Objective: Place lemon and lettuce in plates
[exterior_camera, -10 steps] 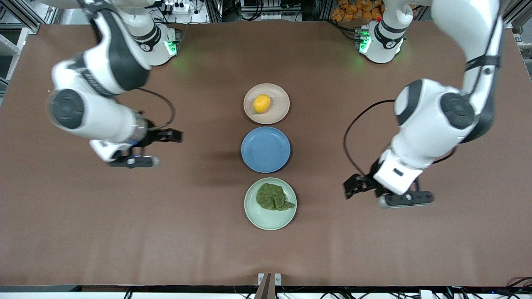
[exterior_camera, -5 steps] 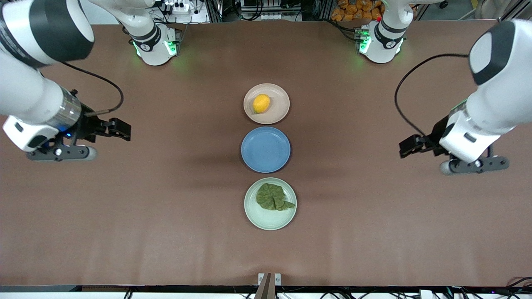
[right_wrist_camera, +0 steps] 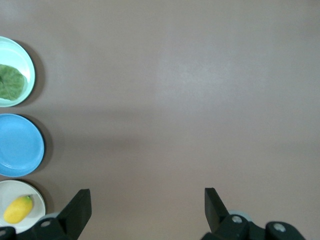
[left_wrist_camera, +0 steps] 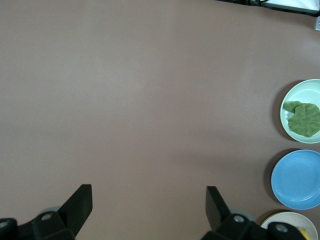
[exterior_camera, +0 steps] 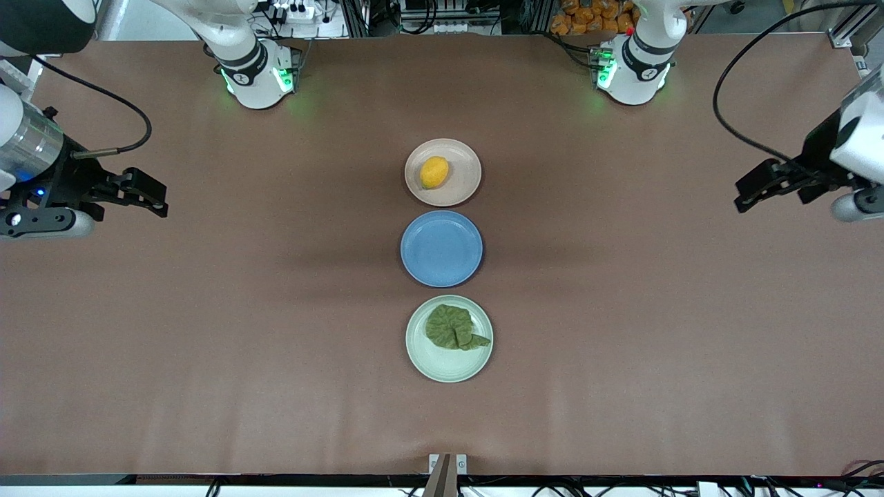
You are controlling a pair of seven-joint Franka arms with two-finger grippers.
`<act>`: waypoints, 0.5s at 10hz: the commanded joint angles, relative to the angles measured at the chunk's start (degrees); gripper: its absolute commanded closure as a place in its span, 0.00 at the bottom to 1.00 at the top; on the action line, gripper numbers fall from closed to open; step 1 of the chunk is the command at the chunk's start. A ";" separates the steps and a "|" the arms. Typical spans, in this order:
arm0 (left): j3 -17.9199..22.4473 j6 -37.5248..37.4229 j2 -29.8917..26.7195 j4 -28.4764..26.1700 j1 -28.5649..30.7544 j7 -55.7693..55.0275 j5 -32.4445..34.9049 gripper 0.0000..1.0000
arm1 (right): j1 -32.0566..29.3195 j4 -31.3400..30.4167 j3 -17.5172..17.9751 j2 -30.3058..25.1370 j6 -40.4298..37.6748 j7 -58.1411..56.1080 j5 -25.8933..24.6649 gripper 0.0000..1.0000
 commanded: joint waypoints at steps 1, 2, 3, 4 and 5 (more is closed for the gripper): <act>-0.30 -2.82 -2.84 -1.76 0.71 0.79 0.60 0.00 | -0.74 -0.40 0.70 -0.61 -0.94 -0.74 0.01 0.00; -0.22 -3.44 -3.46 -1.85 0.80 0.70 0.34 0.00 | -0.65 -0.40 0.61 -0.61 -0.94 -0.74 0.09 0.00; -0.30 -3.45 -3.55 -1.85 1.23 1.05 0.25 0.00 | -0.74 -0.40 0.70 -0.78 -0.94 -0.65 0.01 0.00; -0.30 -3.45 -3.55 -1.85 1.41 1.31 0.16 0.00 | 0.22 -0.49 -0.52 -1.57 -0.94 -0.74 -0.08 0.00; -0.30 -3.45 -3.90 -1.94 1.41 1.49 0.16 0.00 | 6.84 -0.49 -8.45 -2.79 -0.86 -0.92 0.27 0.00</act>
